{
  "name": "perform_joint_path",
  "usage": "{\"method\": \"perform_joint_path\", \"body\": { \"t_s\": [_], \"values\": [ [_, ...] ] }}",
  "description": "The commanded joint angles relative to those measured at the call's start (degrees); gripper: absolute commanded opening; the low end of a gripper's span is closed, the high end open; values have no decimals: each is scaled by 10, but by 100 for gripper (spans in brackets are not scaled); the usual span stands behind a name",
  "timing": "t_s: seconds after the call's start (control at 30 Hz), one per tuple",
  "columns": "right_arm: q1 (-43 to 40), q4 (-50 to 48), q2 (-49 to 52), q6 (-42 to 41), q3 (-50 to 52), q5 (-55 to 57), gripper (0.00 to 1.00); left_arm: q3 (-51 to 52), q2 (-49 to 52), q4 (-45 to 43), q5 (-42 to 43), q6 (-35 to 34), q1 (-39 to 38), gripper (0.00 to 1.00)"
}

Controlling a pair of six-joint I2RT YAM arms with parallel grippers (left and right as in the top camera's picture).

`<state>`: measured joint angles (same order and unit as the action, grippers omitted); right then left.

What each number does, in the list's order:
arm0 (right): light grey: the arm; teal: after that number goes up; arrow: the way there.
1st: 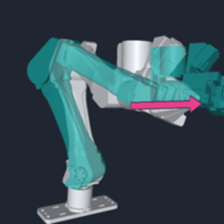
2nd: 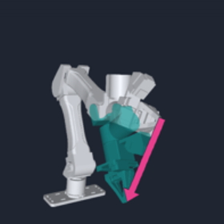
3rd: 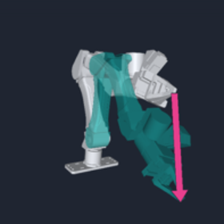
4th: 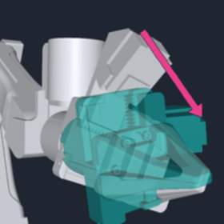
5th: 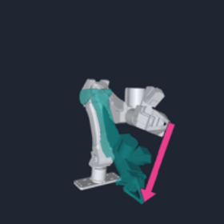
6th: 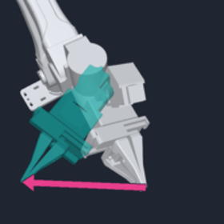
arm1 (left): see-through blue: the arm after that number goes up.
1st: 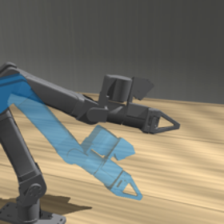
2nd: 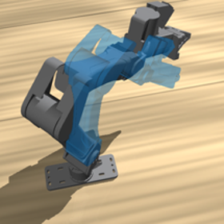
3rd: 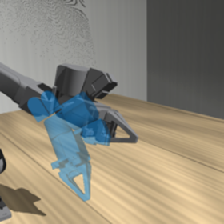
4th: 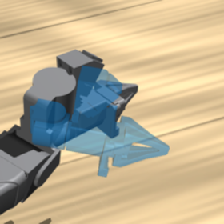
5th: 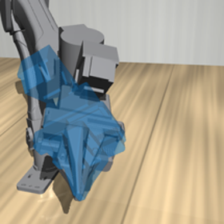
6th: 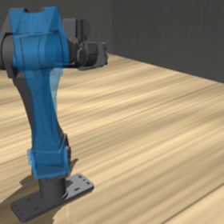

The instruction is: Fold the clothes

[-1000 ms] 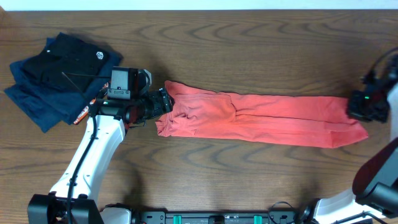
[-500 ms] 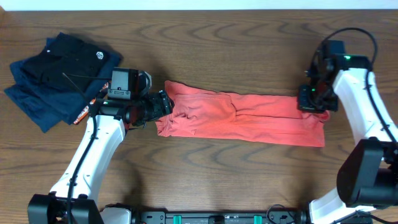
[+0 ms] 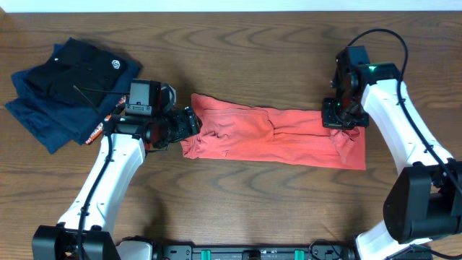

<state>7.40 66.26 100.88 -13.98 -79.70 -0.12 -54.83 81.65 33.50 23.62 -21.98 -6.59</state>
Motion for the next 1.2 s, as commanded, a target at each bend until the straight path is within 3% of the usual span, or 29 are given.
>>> {"method": "perform_joint_path", "body": {
  "t_s": [0.0, 0.73, 0.87, 0.97, 1.07, 1.17],
  "values": [
    [16, -3, 5, -14, 0, 1, 3, -4, 1, 4, -3, 14, 1, 81],
    [65, -3, 5, -14, 0, -6, 11, -4, 1, 7, -3, 14, 1, 81],
    [75, -10, 5, -14, 0, -17, 21, -4, 1, 8, -3, 14, 1, 80],
    [82, -16, 5, -8, 0, -21, 35, -4, 1, 8, -3, 14, 1, 80],
    [85, -13, 5, 30, 0, -12, 31, -4, 1, 8, -3, 14, 1, 81],
    [84, 4, 5, 17, 0, 46, 30, -4, 1, 8, -3, 14, 1, 80]
  ]
}}
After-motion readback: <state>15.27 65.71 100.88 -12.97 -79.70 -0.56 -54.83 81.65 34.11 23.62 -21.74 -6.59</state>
